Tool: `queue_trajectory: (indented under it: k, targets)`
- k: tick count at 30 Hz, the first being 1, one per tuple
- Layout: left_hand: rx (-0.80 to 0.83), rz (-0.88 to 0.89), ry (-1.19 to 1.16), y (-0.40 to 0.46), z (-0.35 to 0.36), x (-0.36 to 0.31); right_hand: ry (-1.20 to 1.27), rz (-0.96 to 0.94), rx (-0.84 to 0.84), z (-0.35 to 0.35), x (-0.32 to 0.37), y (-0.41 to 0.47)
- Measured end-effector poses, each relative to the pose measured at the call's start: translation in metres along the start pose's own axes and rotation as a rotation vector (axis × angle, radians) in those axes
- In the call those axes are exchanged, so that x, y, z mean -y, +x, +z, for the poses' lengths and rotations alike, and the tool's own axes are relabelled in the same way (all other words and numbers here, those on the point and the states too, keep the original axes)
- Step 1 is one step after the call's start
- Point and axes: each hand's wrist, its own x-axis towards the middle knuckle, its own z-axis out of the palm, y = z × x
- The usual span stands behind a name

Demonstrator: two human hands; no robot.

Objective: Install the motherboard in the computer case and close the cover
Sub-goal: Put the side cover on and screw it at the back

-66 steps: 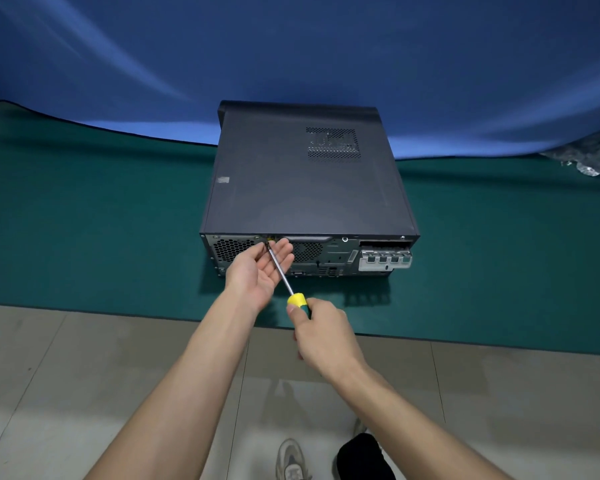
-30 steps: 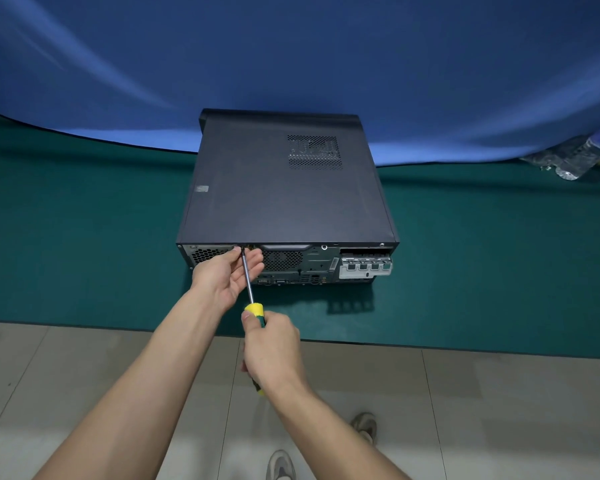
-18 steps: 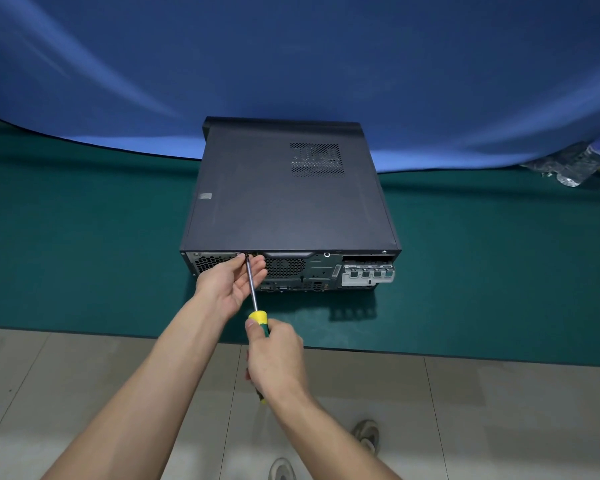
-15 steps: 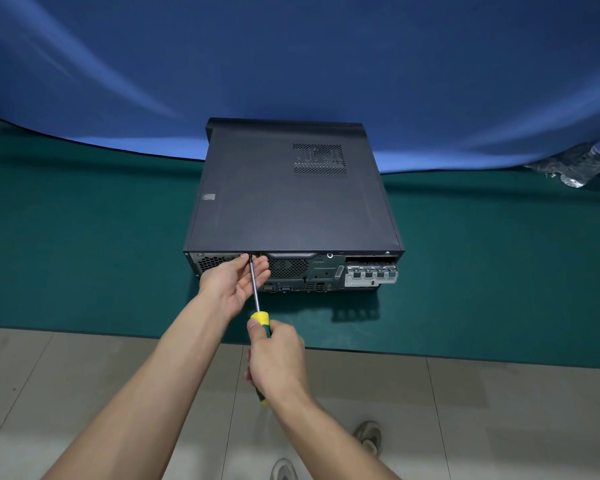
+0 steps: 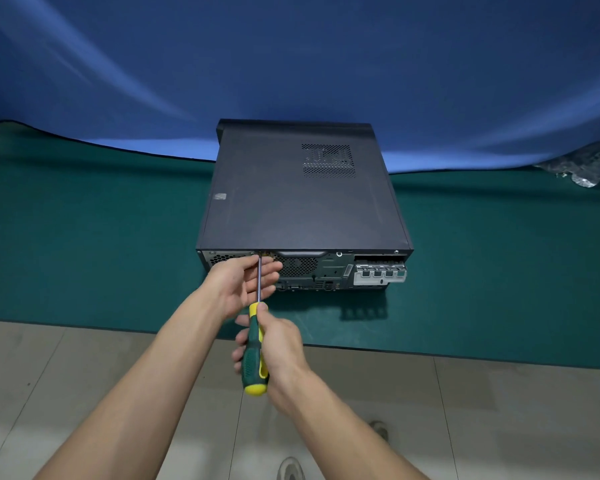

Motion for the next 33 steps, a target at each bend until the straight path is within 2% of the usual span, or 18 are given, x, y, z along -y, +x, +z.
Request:
queue_trajectory:
  k: [3, 5, 9, 10, 13, 16, 19, 22, 24, 28, 30, 33]
  targets:
    - [0.046, 0.002, 0.19, -0.005, -0.004, -0.005, 0.168, 0.081, 0.131, -0.002, 0.002, -0.001]
    - [-0.007, 0.072, 0.288, -0.004, -0.003, -0.006, 0.126, 0.104, 0.155, -0.005, 0.003, -0.001]
    - [-0.134, 0.195, 0.378, 0.0, 0.0, -0.003, -0.424, -0.056, -0.028, -0.008, -0.009, 0.0]
    - [-0.152, 0.21, 0.39, 0.0, 0.001, -0.002, -0.468, -0.104, -0.09, -0.009, -0.014, 0.003]
    - [-0.154, 0.225, 0.417, 0.002, -0.001, 0.001, -0.317, -0.138, -0.159, -0.012, -0.018, 0.01]
    - [-0.003, 0.133, 0.46, 0.001, -0.008, -0.004, -0.126, -0.083, -0.045, -0.016, -0.015, 0.006]
    - [0.12, 0.08, 0.527, 0.001, -0.018, -0.011, -0.043, -0.014, 0.087, -0.02, -0.01, 0.001]
    - [0.056, 0.114, 0.542, 0.003, -0.017, -0.015, -0.042, 0.028, 0.15, -0.022, -0.007, 0.001]
    - [-0.007, 0.132, 0.531, 0.003, -0.013, -0.013, -0.064, 0.027, 0.127, -0.02, -0.006, 0.0]
    - [-0.086, 0.175, 0.509, 0.003, -0.009, -0.009, -0.124, -0.07, -0.118, -0.013, -0.012, 0.005]
    - [-0.095, 0.183, 0.53, 0.002, -0.008, -0.01, 0.0, -0.078, -0.159, -0.007, -0.014, 0.007]
    - [-0.029, 0.094, 0.601, -0.001, -0.009, -0.015, 0.298, 0.044, -0.018, 0.0, -0.014, 0.003]
